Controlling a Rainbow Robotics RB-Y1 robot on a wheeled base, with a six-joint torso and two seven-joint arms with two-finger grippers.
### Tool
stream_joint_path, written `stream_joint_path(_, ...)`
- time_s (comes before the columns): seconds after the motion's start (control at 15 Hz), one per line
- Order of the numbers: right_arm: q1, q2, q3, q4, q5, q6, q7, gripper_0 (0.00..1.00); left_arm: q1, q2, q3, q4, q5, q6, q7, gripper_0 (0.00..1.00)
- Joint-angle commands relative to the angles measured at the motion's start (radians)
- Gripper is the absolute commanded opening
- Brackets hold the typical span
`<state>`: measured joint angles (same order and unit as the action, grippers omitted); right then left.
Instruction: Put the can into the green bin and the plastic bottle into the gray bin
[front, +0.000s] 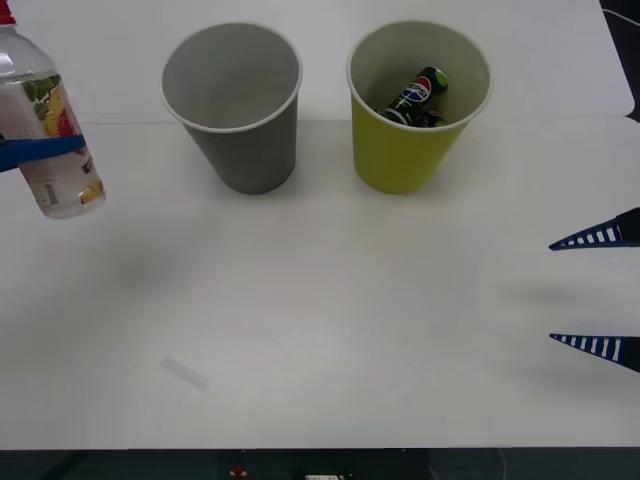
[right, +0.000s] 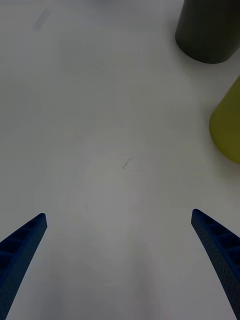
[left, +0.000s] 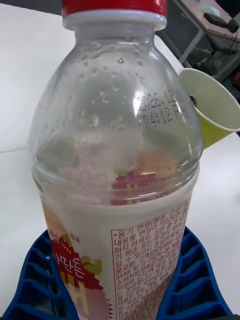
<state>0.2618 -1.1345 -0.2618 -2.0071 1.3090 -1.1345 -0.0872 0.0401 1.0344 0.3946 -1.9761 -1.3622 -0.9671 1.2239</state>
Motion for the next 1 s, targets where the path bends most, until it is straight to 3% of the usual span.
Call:
stream_joint_path(0.07,0.0,0.0,0.0,0.0,0.0,0.0,0.0,1.0,-0.134,0.015,-0.048,0.003,-0.115,-0.055,0.071,0.0)
stream_joint_path(0.4,0.0,0.0,0.0,0.0,0.0,0.0,0.0,1.0,-0.402,0.085,-0.235,0.132,-0.135,-0.067,0.085,0.0)
stream_joint_path(0.6,0.0,0.0,0.0,0.0,0.0,0.0,0.0,1.0,-0.621,0.075,-0.329,0.246,-0.207,-0.186,0.085,0.0)
stream_joint_path(0.73,0.0,0.0,0.0,0.0,0.0,0.0,0.0,1.0,-0.763,0.047,-0.404,0.315,-0.276,-0.24,0.086,0.0)
stream_joint_path(1.0,0.0,0.0,0.0,0.0,0.0,0.0,0.0,1.0,-0.976,-0.086,-0.519,0.468,-0.434,-0.282,0.086,0.0)
